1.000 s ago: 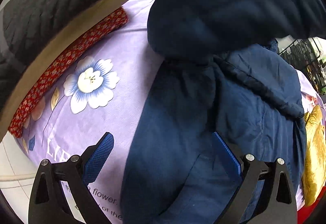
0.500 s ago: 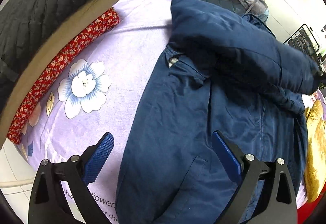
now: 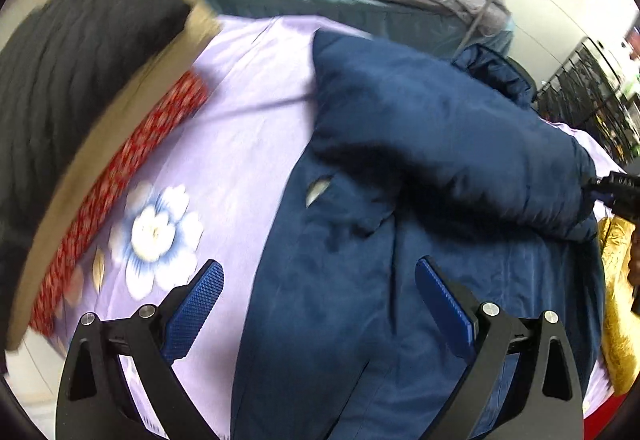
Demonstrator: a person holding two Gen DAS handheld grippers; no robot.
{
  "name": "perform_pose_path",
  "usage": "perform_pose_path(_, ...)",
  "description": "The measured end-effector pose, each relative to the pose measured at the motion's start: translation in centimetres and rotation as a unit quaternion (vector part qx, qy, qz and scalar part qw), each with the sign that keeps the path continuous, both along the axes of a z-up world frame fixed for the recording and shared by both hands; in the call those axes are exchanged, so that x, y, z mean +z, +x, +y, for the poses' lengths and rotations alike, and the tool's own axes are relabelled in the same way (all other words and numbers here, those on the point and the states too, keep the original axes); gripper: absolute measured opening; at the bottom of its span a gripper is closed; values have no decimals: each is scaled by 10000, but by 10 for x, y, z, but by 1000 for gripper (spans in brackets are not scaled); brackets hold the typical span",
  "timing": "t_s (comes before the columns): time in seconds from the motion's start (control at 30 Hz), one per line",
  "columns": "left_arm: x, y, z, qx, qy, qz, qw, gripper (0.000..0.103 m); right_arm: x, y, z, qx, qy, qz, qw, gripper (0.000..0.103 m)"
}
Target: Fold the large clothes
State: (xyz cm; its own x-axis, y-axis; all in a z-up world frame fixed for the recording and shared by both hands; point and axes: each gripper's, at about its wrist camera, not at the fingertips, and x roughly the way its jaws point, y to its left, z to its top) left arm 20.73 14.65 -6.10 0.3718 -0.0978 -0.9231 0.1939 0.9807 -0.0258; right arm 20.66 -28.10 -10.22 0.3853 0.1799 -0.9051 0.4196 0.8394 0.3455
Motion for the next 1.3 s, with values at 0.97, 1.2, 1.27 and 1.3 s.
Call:
perform_pose_path(0.97,-110,107,-161,-1178,1139,318,9860,98,-71,52,73,1271,-1347,911,9785,68)
perform_pose_path(1.2,-119,116,-165,-1248,1214,294,9843,98,-84,63,82,1251,-1688,1030,9722,79)
perform_pose_path(1.27,-121,117,-164,-1274,1202,260,9842,98,-84,61,82,1233,-1768,1006,9713,81)
perform_pose_path(1.3,-123,119,-163,-1285,1202,255,9841,98,-85,61,82,1199,-1791,996,9714,81)
